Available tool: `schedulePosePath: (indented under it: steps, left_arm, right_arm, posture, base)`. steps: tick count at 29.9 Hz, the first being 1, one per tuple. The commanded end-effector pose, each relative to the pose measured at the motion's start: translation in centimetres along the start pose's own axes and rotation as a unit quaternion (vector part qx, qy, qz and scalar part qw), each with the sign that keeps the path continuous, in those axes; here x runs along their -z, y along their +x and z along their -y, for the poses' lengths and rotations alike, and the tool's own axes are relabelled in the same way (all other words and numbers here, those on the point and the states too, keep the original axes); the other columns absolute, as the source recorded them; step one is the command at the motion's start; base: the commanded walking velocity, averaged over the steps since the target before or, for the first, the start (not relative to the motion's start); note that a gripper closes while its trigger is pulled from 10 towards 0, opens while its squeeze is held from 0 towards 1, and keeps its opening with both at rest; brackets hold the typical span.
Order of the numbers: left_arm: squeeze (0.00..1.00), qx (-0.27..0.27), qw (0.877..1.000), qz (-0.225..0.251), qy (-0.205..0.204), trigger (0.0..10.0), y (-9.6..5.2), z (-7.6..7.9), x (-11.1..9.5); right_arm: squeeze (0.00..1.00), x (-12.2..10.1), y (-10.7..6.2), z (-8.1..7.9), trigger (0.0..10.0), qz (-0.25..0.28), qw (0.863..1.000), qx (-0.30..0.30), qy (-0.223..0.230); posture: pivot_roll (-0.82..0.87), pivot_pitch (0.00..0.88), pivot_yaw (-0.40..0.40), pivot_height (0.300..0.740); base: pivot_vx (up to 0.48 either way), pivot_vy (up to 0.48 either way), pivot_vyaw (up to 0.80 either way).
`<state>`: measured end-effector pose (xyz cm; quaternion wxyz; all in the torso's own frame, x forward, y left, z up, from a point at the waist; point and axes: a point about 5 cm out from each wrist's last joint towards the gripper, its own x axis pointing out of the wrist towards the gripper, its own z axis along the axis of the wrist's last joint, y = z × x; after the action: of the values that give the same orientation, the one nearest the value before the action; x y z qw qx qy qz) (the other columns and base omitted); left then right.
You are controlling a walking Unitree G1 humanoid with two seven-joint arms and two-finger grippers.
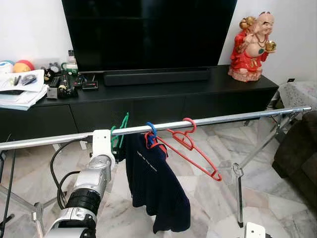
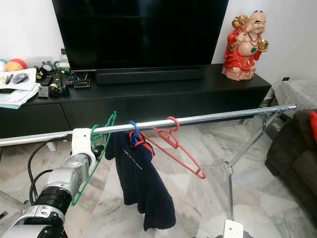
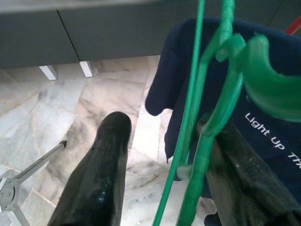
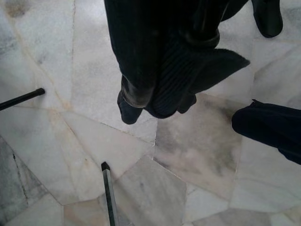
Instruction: Hang hanger
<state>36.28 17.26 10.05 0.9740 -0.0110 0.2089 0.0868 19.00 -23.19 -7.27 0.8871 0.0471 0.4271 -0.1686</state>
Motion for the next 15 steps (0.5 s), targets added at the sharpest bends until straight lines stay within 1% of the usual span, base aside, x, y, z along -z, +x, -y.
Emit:
schedulePosePath:
  steps: [1,11,12,13,15]
  left_arm:
    - [0.0,0.009,1.0,-0.003,-0.004,0.0,0.1,0.4,0.0]
    - [0.0,0.015,1.0,-0.006,0.0,0.0,0.2,0.6,0.1]
    - [0.0,0.016,1.0,-0.006,0.001,0.0,0.2,0.7,0.1]
    - [0.0,0.016,1.0,-0.006,0.001,0.0,0.2,0.7,0.1]
    - [0.0,0.016,1.0,-0.008,0.003,0.0,0.2,0.7,0.2]
  right_arm:
    - [0.0,-0.3,0.0,0.3,10.0,0.006,1.0,0.003,-0.002]
    - [0.0,-0.2,0.0,-0.1,10.0,0.004,1.0,0.0,-0.004]
    - [0.0,-0.7,0.1,-0.6,10.0,0.01,1.0,-0.002,-0.004]
    - [0.0,-0.7,0.1,-0.6,10.0,0.01,1.0,-0.002,-0.004]
    - [0.0,-1.3,0.2,-1.5,10.0,0.018,1.0,-0.006,-0.006]
  posture:
    - [0.12,0.0,-0.075,0.74]
    - [0.12,0.0,-0.076,0.74]
    - [0.12,0.0,-0.075,0.74]
    - [0.12,0.0,-0.075,0.74]
    - [0.12,0.0,-0.075,0.74]
  base:
    - [0.0,0.0,0.0]
    - [0.0,0.0,0.0]
    - [0.0,0.0,0.0]
    - [0.0,0.0,0.0]
    - [0.0,0.0,0.0]
